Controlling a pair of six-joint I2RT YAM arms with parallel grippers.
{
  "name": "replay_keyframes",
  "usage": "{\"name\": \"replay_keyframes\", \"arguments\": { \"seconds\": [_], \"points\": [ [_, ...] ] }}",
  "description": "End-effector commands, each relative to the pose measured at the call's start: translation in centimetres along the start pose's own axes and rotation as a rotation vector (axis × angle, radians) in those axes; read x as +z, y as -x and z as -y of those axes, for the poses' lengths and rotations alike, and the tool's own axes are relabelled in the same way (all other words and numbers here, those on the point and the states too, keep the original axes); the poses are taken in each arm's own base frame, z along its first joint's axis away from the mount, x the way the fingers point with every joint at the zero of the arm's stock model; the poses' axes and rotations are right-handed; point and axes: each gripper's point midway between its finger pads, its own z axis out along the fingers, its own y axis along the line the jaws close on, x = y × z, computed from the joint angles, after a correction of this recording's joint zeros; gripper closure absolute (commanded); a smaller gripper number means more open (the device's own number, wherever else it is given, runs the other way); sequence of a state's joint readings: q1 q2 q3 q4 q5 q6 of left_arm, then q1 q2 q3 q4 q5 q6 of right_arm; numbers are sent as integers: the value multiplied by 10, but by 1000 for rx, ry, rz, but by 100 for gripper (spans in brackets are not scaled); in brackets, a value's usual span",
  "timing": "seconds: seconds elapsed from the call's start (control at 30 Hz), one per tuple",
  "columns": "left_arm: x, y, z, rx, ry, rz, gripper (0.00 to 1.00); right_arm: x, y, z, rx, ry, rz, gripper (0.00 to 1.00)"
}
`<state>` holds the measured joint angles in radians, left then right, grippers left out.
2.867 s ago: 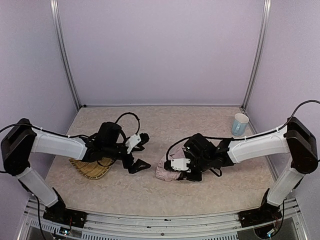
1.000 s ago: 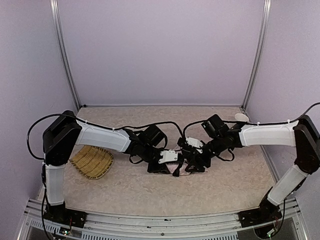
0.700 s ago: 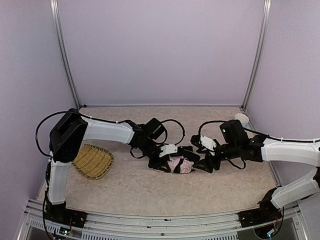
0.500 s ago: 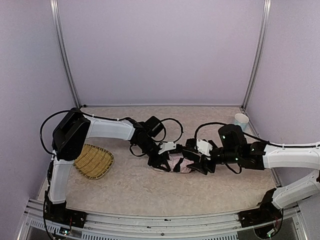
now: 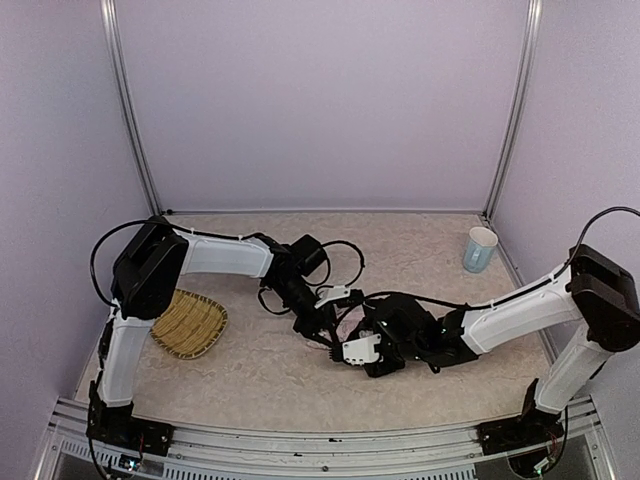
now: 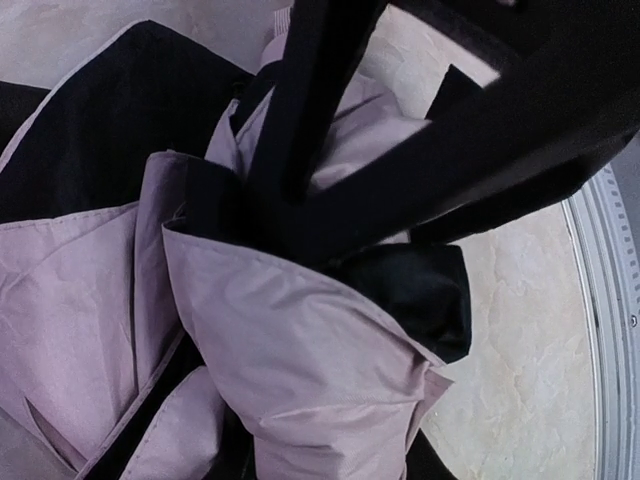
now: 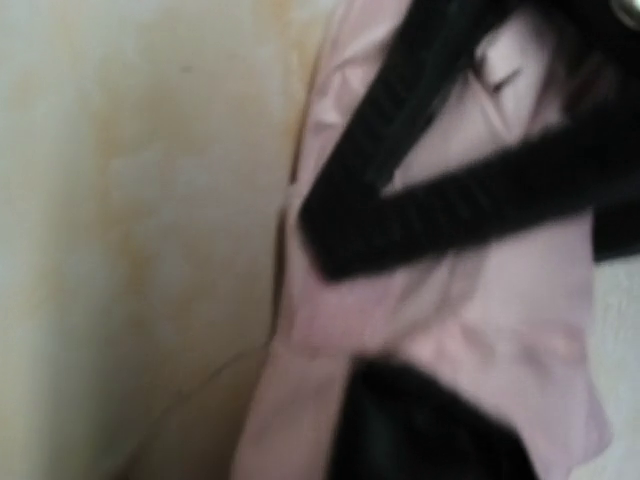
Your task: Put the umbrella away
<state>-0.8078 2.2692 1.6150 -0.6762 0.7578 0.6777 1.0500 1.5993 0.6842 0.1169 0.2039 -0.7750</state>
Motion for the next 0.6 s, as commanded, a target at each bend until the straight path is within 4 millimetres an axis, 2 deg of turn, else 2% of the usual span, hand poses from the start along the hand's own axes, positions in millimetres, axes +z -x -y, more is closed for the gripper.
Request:
{"name": "replay_keyframes", "arguments": {
  "seconds": [0.0,0.03,0.1,0.13,0.2,0.23,0.27,0.3,0.4,0.47,0.57],
  "points": [
    [40,-132,58,-400,-243,-375,83,19,-5,19,-41,-87,-92,29],
    [40,-132,58,-400,-244,-375,83,23,-7,17,-35,-74,-112,35],
    [40,-131,57,-396,-242,-368,78,27,-7,12,-9,-40,-124,57],
    [40,-129,55,-388,-236,-363,71,27,-7,9,2,-22,-121,65],
    [38,-122,49,-366,-201,-336,54,24,-5,3,21,8,-102,75],
    [36,-116,45,-346,-174,-313,37,21,-3,1,31,20,-89,79],
    [33,-110,41,-336,-144,-290,8,18,-3,-2,40,34,-78,81],
    [27,-100,37,-310,-112,-256,2,16,-2,-5,48,50,-70,83],
    [1,-64,19,-207,38,-130,1,10,-5,-16,79,110,-63,87],
    [-26,-42,0,-151,219,-64,1,7,-7,-22,102,142,-64,88],
    [-67,-18,-18,-101,436,25,1,2,-8,-29,125,183,-61,90]
  ]
}}
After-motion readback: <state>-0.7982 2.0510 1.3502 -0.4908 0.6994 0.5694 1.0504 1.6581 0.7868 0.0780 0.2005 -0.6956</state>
